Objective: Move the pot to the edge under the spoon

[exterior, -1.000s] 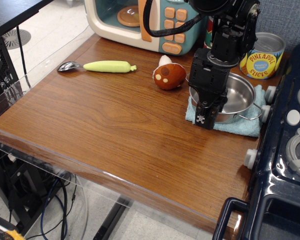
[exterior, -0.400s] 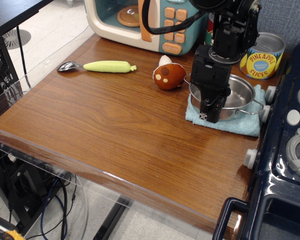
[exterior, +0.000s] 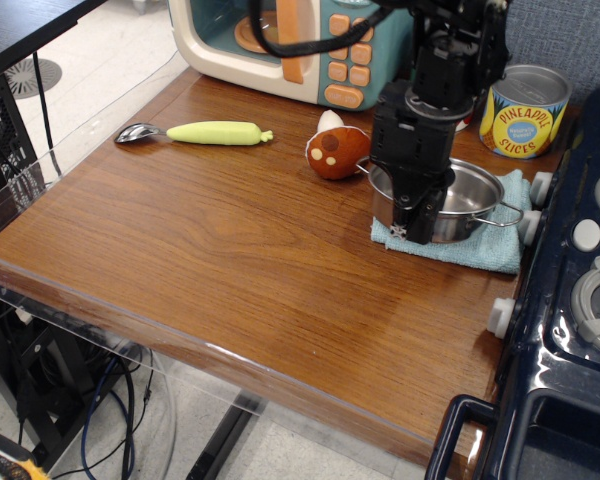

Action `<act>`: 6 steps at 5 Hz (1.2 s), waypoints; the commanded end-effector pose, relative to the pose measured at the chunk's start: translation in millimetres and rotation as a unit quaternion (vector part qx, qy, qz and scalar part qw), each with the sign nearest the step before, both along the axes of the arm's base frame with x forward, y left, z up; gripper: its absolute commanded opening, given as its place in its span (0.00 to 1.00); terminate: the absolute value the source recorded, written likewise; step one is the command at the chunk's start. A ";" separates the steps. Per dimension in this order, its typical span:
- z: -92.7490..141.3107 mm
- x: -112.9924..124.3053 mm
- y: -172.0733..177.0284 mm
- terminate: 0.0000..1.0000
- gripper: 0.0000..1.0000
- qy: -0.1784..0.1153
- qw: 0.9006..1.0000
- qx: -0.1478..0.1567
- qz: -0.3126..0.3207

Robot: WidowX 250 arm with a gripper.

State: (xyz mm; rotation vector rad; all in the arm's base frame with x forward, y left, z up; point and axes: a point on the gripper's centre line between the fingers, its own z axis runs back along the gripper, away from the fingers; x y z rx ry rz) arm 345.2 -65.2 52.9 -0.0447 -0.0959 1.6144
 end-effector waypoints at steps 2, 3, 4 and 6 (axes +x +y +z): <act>58.0 -36.4 79.6 0.00 0.00 -0.097 0.985 -0.024 0.141; 44.0 -46.4 117.0 0.00 0.00 -0.099 0.974 -0.013 0.202; 16.0 -59.1 153.8 0.00 0.00 -0.092 0.958 0.025 0.271; -3.1 -67.5 183.9 0.00 0.00 -0.078 0.928 0.083 0.355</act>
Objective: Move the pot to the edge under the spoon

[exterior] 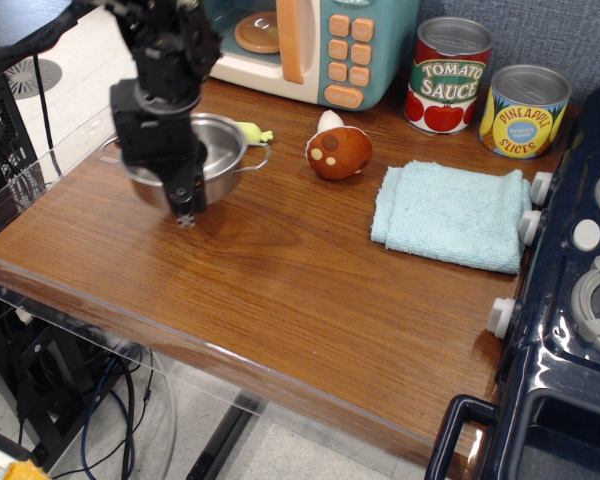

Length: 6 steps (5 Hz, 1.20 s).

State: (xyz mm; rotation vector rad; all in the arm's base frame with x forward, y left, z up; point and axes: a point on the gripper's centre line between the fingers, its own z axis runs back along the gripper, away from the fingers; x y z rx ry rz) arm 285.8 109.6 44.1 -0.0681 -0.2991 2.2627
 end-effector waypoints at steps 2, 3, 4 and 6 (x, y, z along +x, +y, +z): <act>-9.6 -5.8 15.5 0.00 0.00 0.029 0.996 0.048 0.066; -8.8 -5.0 15.1 0.00 1.00 0.033 0.996 0.043 0.065; -6.2 -4.2 13.4 0.00 1.00 0.033 0.997 0.046 0.059; 3.3 -4.3 10.5 0.00 1.00 0.016 0.998 0.042 0.045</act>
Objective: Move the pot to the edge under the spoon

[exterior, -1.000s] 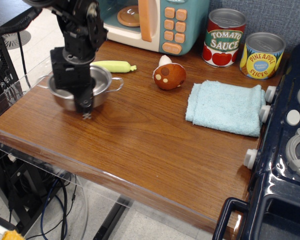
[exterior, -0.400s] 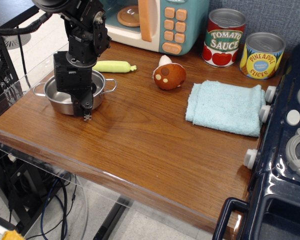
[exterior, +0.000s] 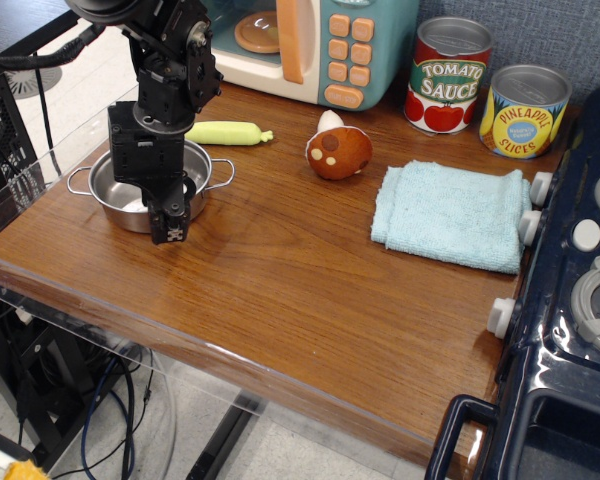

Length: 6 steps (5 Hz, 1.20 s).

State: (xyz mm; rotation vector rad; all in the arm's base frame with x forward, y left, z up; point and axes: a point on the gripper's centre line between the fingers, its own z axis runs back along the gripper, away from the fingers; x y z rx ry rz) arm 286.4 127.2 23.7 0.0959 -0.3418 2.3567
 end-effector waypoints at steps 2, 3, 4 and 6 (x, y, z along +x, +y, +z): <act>58.7 -7.2 -17.1 0.00 1.00 -0.089 0.995 0.010 -0.047; 70.3 -4.6 -20.0 0.00 1.00 -0.100 0.993 -0.006 -0.062; 70.3 -4.6 -20.0 0.00 1.00 -0.100 0.993 -0.006 -0.062; 70.3 -4.6 -20.0 1.00 1.00 -0.100 0.993 -0.006 -0.062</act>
